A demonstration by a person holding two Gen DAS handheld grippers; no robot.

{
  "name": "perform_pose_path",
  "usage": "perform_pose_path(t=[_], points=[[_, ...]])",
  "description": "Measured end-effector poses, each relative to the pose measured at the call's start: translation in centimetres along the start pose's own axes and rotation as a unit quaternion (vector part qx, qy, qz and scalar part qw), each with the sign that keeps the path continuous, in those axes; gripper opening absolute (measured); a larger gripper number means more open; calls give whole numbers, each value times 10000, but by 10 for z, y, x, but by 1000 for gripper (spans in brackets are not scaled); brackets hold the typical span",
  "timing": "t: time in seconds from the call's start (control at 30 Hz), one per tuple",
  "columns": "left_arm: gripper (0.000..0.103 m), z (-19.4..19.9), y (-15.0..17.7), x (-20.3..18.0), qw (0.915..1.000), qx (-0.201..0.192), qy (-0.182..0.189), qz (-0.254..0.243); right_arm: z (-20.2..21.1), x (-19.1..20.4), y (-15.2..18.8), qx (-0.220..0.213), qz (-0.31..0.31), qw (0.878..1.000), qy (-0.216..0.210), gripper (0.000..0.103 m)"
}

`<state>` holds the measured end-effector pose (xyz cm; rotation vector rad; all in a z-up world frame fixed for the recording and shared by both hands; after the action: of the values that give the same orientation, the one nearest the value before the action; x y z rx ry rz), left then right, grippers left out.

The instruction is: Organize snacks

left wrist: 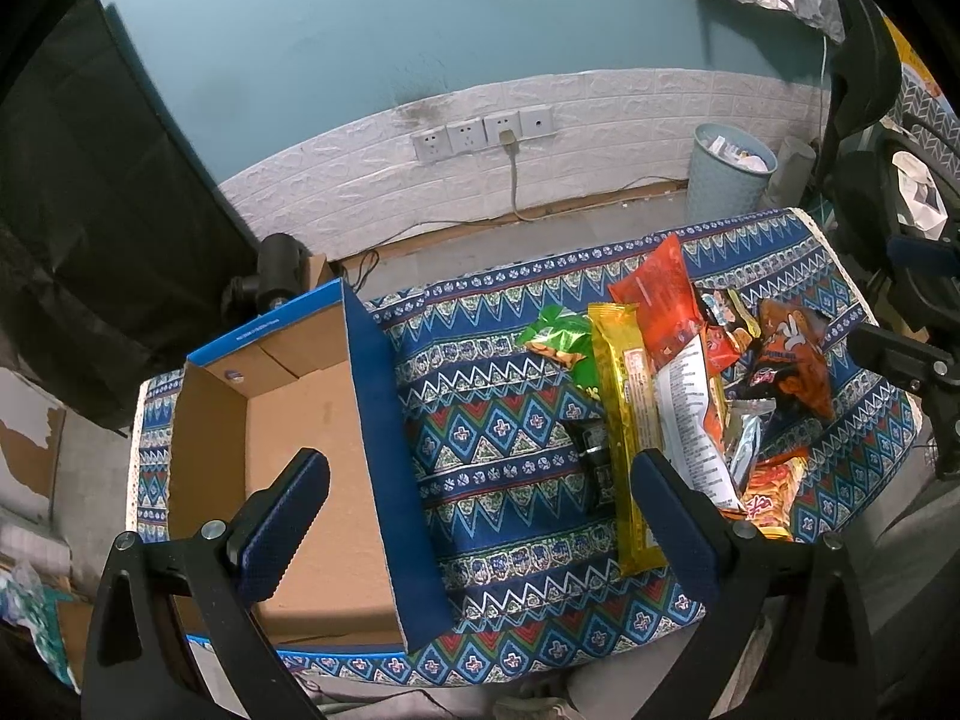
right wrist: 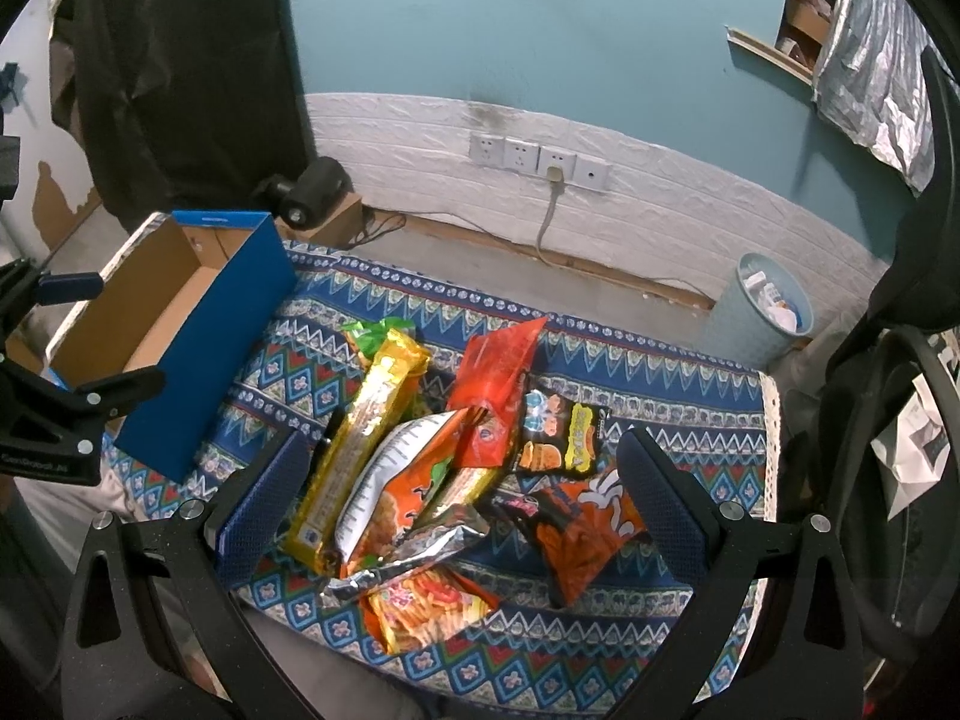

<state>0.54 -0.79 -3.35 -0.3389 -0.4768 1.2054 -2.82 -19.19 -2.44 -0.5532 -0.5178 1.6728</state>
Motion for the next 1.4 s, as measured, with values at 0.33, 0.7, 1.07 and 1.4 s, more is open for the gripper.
perform_pose_path(t=[0.33, 0.7, 1.07, 1.4], points=[[102, -6, 1, -3, 10000, 65, 10, -25, -1, -5, 2, 36, -38, 10000, 46, 100], [102, -54, 0, -16, 9984, 550, 92, 5, -35, -42, 7, 440, -399, 9968, 537, 100], [102, -113, 1, -34, 9926, 1169, 269, 185, -101, -87, 32, 1265, -659, 9833, 1130, 100], [102, -142, -1, -44, 9877, 1511, 300, 257, -145, -89, 44, 1725, -545, 9733, 1413, 100]])
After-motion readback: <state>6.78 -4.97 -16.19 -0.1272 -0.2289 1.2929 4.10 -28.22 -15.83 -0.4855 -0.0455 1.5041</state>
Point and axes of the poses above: each gripper's, at about its wrist camera, not at the fingertips, and z roughly against the way its jaws point, x to its left, y to its underside, the point moved 2 cm from there along -z, roughly the way its jaws point, and after that the axes turned 1 degree about x, right-handed, at the moved point
